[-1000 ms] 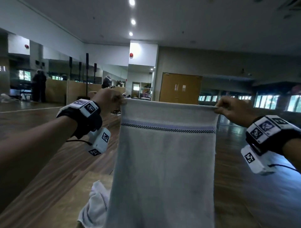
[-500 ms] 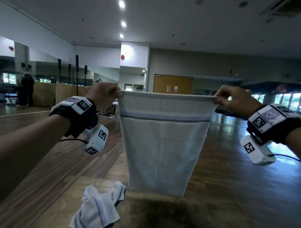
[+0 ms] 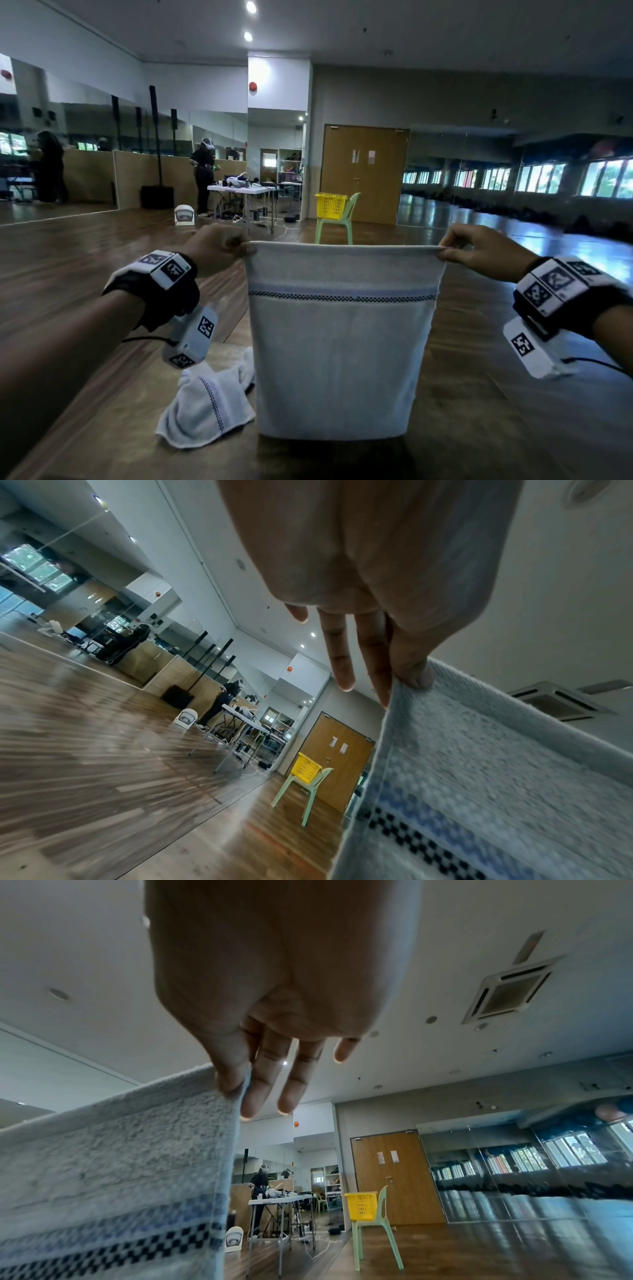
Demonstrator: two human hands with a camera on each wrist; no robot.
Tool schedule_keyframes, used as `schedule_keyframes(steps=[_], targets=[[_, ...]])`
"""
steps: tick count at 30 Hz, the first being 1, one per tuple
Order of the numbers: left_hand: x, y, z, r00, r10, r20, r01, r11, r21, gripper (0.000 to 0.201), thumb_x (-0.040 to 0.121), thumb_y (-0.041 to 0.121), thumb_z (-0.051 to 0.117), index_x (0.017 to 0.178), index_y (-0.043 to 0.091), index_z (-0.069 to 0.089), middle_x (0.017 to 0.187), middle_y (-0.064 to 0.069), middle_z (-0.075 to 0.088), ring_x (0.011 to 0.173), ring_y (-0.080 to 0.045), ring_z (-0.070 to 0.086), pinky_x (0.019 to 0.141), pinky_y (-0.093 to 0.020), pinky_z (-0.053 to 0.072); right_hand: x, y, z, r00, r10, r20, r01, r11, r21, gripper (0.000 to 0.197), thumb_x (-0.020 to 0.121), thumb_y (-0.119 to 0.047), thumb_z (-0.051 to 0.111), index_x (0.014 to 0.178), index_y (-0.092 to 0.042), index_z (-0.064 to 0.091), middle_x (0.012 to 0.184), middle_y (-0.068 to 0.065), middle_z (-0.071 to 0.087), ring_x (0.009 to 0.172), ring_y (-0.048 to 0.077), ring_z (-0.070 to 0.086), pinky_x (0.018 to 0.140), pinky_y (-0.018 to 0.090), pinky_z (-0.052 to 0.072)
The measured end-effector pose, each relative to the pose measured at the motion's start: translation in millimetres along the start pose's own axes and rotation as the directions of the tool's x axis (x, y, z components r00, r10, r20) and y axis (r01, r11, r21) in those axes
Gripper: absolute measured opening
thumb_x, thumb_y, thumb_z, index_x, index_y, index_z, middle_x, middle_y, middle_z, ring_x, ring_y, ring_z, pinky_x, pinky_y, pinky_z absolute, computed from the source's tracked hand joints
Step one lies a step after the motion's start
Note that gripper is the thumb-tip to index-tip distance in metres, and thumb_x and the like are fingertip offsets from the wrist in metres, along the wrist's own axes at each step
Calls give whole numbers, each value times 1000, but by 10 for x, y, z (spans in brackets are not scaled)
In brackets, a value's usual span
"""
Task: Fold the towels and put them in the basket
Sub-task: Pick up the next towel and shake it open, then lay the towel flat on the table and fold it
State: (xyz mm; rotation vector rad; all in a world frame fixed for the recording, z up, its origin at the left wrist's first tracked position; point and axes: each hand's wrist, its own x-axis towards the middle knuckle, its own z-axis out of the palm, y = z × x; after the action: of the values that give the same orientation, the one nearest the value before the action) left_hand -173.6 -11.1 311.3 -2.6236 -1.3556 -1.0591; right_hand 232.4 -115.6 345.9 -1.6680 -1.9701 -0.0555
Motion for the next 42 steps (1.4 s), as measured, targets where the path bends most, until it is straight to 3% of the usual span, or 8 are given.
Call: schedule_keyframes(steps=[7,12,17,22,28,33,37,42], targets=[[-212,-275,665,983,-55,175,65,997,-50,15,89,25,60,75,18,61,77,-5,62,75,-27,58,70,-35,45,-102,380,572,988,56,143,-65,996,57,5,86,-16,64,82,-16,62,85,1,67,83,16,62,76,35,49],[-782,-495,1574,908,-148,393,93,984,155,28,87,43,48,91,21,65,91,7,66,96,-19,62,75,-26,31,-459,800,1387,931,142,335,-137,990,-37,15,82,-25,69,73,-35,62,79,-10,69,81,7,63,85,40,47],[-1258,-687,2219,792,-293,536,160,946,280,11,91,37,48,83,31,50,102,11,65,104,-14,55,85,-33,22,-810,916,2158,830,245,502,-246,967,-66,12,87,-22,62,77,-28,59,84,-5,66,88,14,61,82,29,40],[-1514,-823,2611,762,-329,558,182,935,303,23,92,37,47,72,25,45,91,5,58,104,-19,56,81,-32,22,-942,1100,2776,795,272,542,-281,957,-69,13,87,-19,59,79,-28,55,89,-5,65,90,11,59,82,26,36],[-1616,-897,2872,779,-334,530,244,941,234,23,92,40,49,106,27,61,112,6,65,114,-17,55,93,-34,23,-1003,1275,3247,759,216,614,-269,963,-7,8,89,-18,57,83,-24,56,99,5,67,97,21,60,81,33,43],[-1539,-898,2889,779,-285,558,163,952,259,19,91,38,49,102,30,63,104,7,68,108,-17,57,94,-36,20,-1022,1418,3329,798,243,551,-212,970,-121,20,86,-32,56,70,-41,50,76,-18,58,85,11,54,90,46,38],[-1495,-848,2789,697,-254,671,79,957,280,17,88,44,52,88,31,62,96,11,67,99,-12,55,99,-41,17,-1037,1267,3164,736,255,627,-206,967,-150,19,88,-27,54,72,-37,51,71,-13,57,82,10,53,86,37,24],[-1475,-812,2670,579,-208,788,-12,965,263,16,87,40,50,79,27,57,83,10,60,84,-13,52,83,-33,23,-1062,1226,3130,674,263,691,-242,962,-130,7,88,-27,56,82,-31,58,90,-5,69,91,9,59,91,35,22]])
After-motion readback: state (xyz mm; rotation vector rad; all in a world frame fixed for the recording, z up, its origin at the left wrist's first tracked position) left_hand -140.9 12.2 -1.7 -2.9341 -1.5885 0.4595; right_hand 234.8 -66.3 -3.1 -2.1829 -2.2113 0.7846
